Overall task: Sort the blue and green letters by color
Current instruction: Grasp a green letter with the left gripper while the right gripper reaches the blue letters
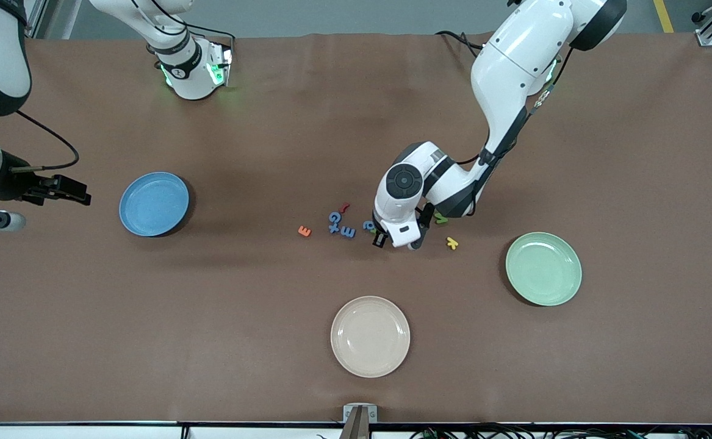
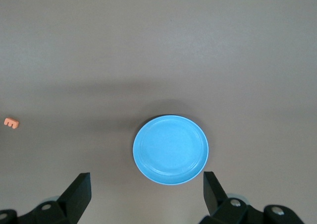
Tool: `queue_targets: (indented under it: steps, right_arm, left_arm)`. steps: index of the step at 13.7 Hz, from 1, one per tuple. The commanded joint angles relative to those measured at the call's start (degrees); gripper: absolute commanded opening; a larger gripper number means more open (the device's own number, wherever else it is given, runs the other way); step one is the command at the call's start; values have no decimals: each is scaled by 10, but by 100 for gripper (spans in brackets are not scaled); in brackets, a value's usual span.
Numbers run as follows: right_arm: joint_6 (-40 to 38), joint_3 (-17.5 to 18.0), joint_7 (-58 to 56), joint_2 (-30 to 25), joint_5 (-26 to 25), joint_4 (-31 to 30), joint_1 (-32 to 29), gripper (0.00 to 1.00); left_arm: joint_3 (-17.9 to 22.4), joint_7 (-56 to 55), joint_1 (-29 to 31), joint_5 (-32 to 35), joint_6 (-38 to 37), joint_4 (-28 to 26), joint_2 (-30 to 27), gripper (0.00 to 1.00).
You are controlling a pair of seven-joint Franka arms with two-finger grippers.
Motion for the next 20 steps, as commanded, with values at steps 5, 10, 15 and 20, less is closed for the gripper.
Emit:
queue_targets:
  steps: [5, 10, 15, 20]
  right_arm:
    - [55, 6, 159, 75, 21, 9, 85, 100]
    - [113, 5, 415, 106, 13, 9, 206, 100]
    - [164, 5, 593, 139, 14, 7, 288, 100]
    - [256, 5, 854, 174, 13, -10, 357, 100]
  left_arm:
    - [5, -11, -12, 17, 6, 8, 9, 44]
    - [5, -9, -14, 39, 6, 9, 14, 5]
    - [5, 15, 28, 60, -29, 9, -30, 0]
    - [3, 174, 116, 62, -139, 2, -101, 0]
